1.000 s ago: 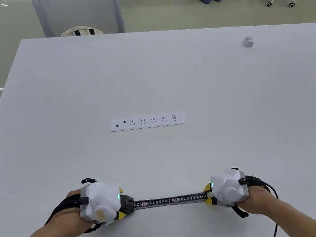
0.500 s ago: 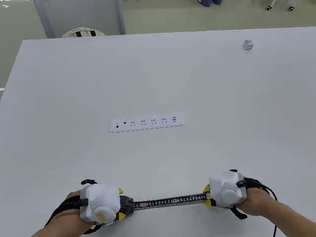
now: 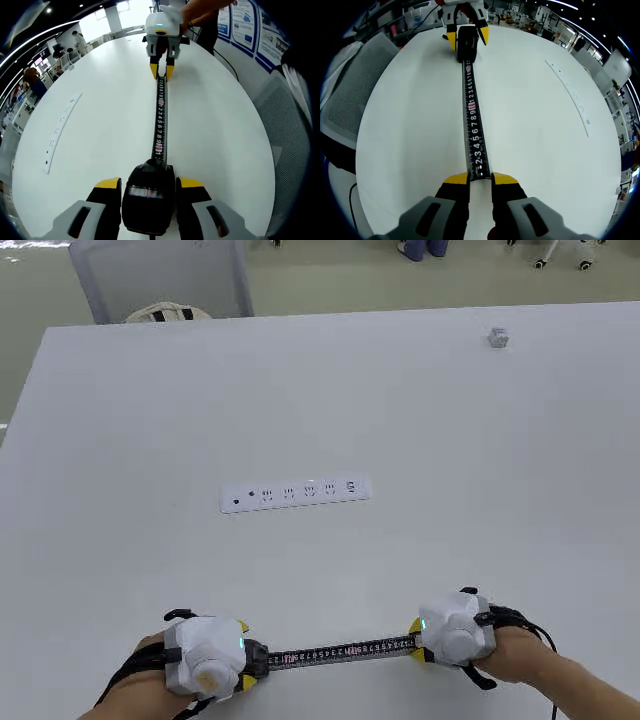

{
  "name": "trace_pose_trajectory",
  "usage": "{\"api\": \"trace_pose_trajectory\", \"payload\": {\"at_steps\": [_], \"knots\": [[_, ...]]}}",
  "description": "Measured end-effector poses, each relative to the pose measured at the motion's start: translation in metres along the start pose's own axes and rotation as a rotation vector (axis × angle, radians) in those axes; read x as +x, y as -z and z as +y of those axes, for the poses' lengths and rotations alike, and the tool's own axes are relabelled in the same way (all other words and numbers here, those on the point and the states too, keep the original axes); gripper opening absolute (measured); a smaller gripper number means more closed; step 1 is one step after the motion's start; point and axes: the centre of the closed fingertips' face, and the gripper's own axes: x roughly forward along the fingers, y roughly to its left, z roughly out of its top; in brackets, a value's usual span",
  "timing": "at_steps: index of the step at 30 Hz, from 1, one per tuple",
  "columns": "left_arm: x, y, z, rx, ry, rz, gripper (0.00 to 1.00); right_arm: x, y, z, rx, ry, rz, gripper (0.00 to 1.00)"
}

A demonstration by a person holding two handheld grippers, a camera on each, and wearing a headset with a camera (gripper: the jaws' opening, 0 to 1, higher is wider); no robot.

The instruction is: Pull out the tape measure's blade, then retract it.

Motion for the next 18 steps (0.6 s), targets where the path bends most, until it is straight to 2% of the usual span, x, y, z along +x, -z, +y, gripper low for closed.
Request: {"api": "trace_pose_trajectory", "payload": {"at_steps": [2, 3, 9, 13, 14, 18], "knots": [[0.0003, 0.0002, 0.0001, -0.006, -0.004, 0.002, 0.43, -0.0008, -0.0006, 0.0004, 0.000, 0.002, 0.001, 0.17], [-0.0013, -0.0004, 0.0005, -0.033, -0.016, 0.000, 0.43, -0.0014, -0.0008, -0.0012, 0.021, 0.011, 0.006, 0.17], [-0.0018, 0.0013, 0.0019, -0.050, -0.030, 0.001, 0.45, -0.0002, 0.0004, -0.0027, 0.036, 0.016, 0.009, 0.19], [-0.0056, 0.0019, 0.0061, -0.129, -0.067, -0.014, 0.45, -0.0001, 0.0014, -0.0038, 0.060, 0.030, 0.014, 0.20], [-0.0073, 0.0039, 0.0069, -0.154, -0.084, -0.019, 0.45, -0.0009, 0.0015, -0.0055, 0.101, 0.044, 0.010, 0.21], [-0.0081, 0.0052, 0.0042, -0.192, -0.093, -0.025, 0.46, 0.0000, 0.0013, -0.0051, 0.133, 0.047, 0.000, 0.22]]}}
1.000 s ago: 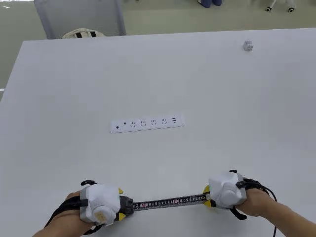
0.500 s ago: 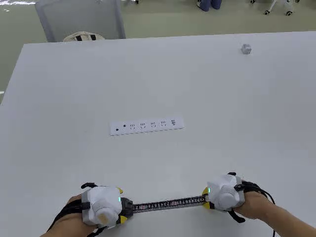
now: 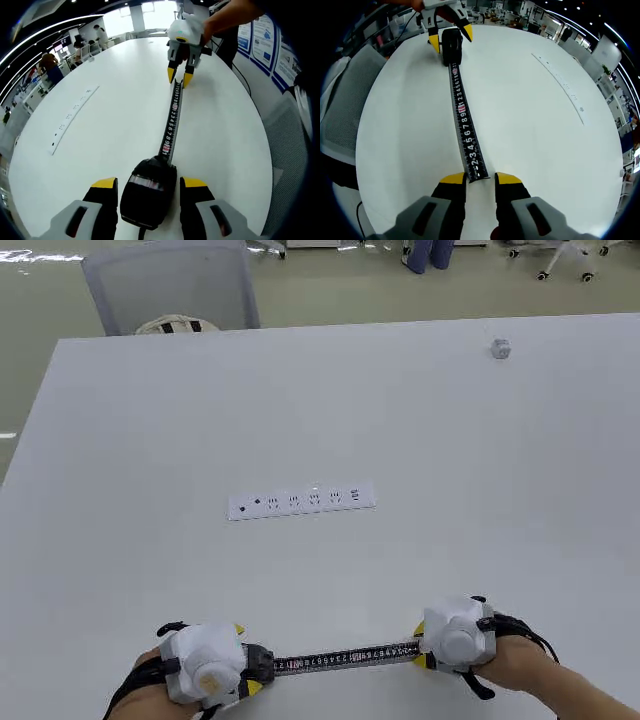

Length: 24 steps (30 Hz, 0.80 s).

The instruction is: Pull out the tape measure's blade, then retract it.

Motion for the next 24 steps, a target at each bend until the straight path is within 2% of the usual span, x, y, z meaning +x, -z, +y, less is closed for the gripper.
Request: {"api": "trace_pose_trajectory", "payload": {"at_steps": [4, 8, 9, 11, 15, 21, 24], "knots": [[-0.001, 0.001, -0.001, -0.001, -0.004, 0.004, 0.48, 0.001, -0.002, 0.003, 0.031, -0.008, -0.012, 0.25], [-0.005, 0.003, 0.000, -0.082, -0.043, -0.009, 0.48, 0.001, -0.004, 0.003, 0.079, 0.011, -0.021, 0.27], [-0.007, 0.004, 0.002, -0.094, -0.067, -0.008, 0.48, 0.002, -0.005, 0.006, 0.131, 0.011, -0.034, 0.29], [-0.008, 0.005, 0.002, -0.124, -0.077, -0.010, 0.48, 0.001, -0.005, 0.004, 0.124, 0.023, -0.033, 0.31], [-0.012, 0.007, 0.005, -0.174, -0.116, -0.017, 0.50, 0.001, -0.004, 0.005, 0.173, 0.043, -0.038, 0.35], [-0.019, 0.007, -0.001, -0.237, -0.147, -0.030, 0.50, -0.002, -0.007, 0.004, 0.264, 0.086, -0.074, 0.40], [-0.022, 0.009, -0.003, -0.272, -0.166, -0.035, 0.55, -0.004, -0.007, 0.005, 0.289, 0.108, -0.076, 0.41]]}}
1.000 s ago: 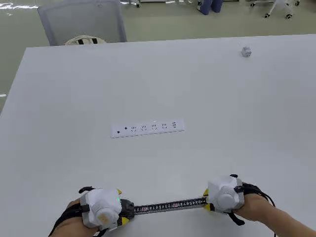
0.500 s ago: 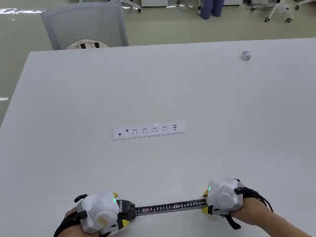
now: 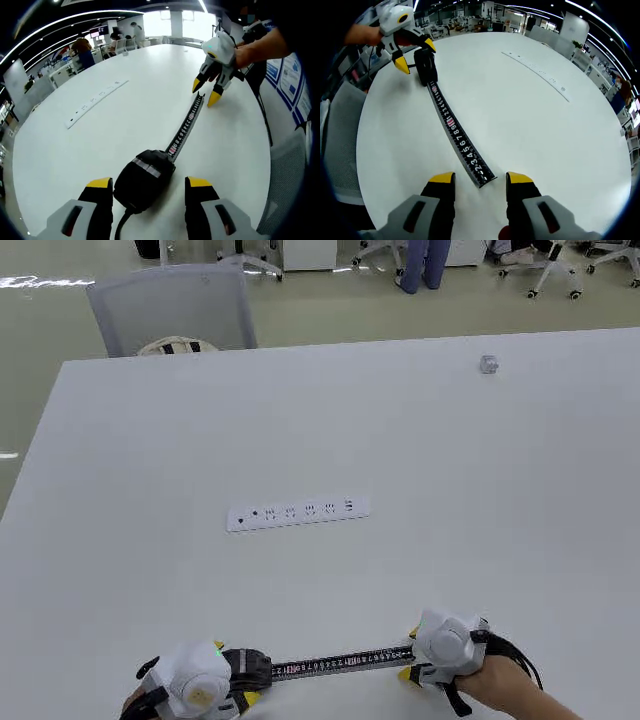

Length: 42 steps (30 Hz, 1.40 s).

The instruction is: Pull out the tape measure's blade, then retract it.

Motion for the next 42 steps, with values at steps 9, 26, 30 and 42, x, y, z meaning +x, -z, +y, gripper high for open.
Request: {"api": "trace_pose_trajectory", "payload": {"at_steps": [9, 26, 30, 42], "knots": [[-0.008, 0.004, 0.003, -0.083, -0.061, -0.019, 0.58, -0.003, 0.001, 0.008, 0.060, 0.025, -0.018, 0.46], [-0.036, 0.018, -0.001, -0.287, -0.189, -0.053, 0.64, -0.022, -0.002, 0.029, 0.227, 0.107, -0.062, 0.59], [-0.041, 0.019, -0.006, -0.319, -0.195, -0.067, 0.65, -0.026, -0.001, 0.035, 0.252, 0.113, -0.066, 0.60], [-0.050, 0.029, -0.015, -0.422, -0.228, -0.072, 0.67, -0.031, -0.007, 0.051, 0.338, 0.125, -0.101, 0.66]]}}
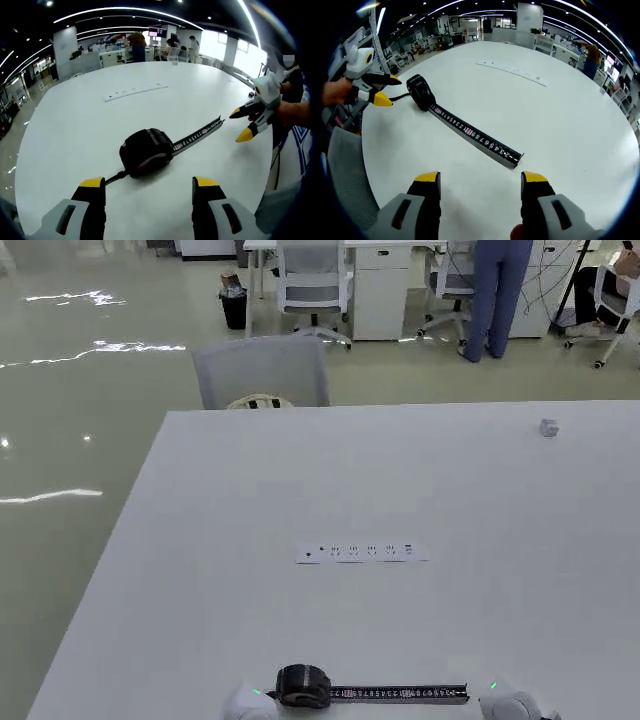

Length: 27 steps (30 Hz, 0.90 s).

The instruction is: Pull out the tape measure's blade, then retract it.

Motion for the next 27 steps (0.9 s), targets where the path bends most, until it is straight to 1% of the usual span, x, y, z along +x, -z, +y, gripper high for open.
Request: {"api": "trace_pose_trajectory", "payload": {"at_steps": [1, 4, 5, 6, 8, 12, 16, 18, 23, 25, 27], "knots": [[0.000, 0.001, 0.000, -0.014, -0.004, -0.001, 0.68, 0.001, 0.000, 0.002, 0.010, -0.003, -0.001, 0.67], [-0.002, 0.004, 0.003, -0.029, -0.022, 0.006, 0.69, -0.001, 0.001, 0.007, 0.034, 0.004, 0.005, 0.72], [-0.002, 0.005, 0.004, -0.049, -0.027, 0.003, 0.69, -0.001, 0.001, 0.009, 0.066, 0.003, 0.001, 0.72], [-0.003, 0.007, 0.006, -0.062, -0.042, 0.009, 0.69, -0.001, 0.002, 0.009, 0.072, 0.006, 0.006, 0.72], [-0.003, 0.009, 0.007, -0.074, -0.050, 0.012, 0.70, -0.003, 0.003, 0.012, 0.081, 0.020, 0.014, 0.73], [-0.004, 0.011, 0.007, -0.092, -0.071, 0.015, 0.71, -0.005, 0.003, 0.016, 0.109, 0.034, 0.009, 0.74], [-0.005, 0.012, 0.001, -0.110, -0.075, 0.012, 0.71, -0.009, 0.002, 0.018, 0.139, 0.050, -0.008, 0.75], [-0.006, 0.012, -0.002, -0.116, -0.077, 0.009, 0.72, -0.011, 0.003, 0.021, 0.158, 0.049, -0.011, 0.76], [-0.010, 0.014, -0.013, -0.135, -0.073, 0.003, 0.75, -0.018, 0.004, 0.027, 0.177, 0.061, -0.022, 0.78], [-0.012, 0.014, -0.016, -0.148, -0.071, -0.001, 0.76, -0.020, 0.004, 0.028, 0.181, 0.067, -0.024, 0.78], [-0.013, 0.016, -0.019, -0.154, -0.068, 0.001, 0.76, -0.022, 0.005, 0.030, 0.192, 0.065, -0.029, 0.79]]}}
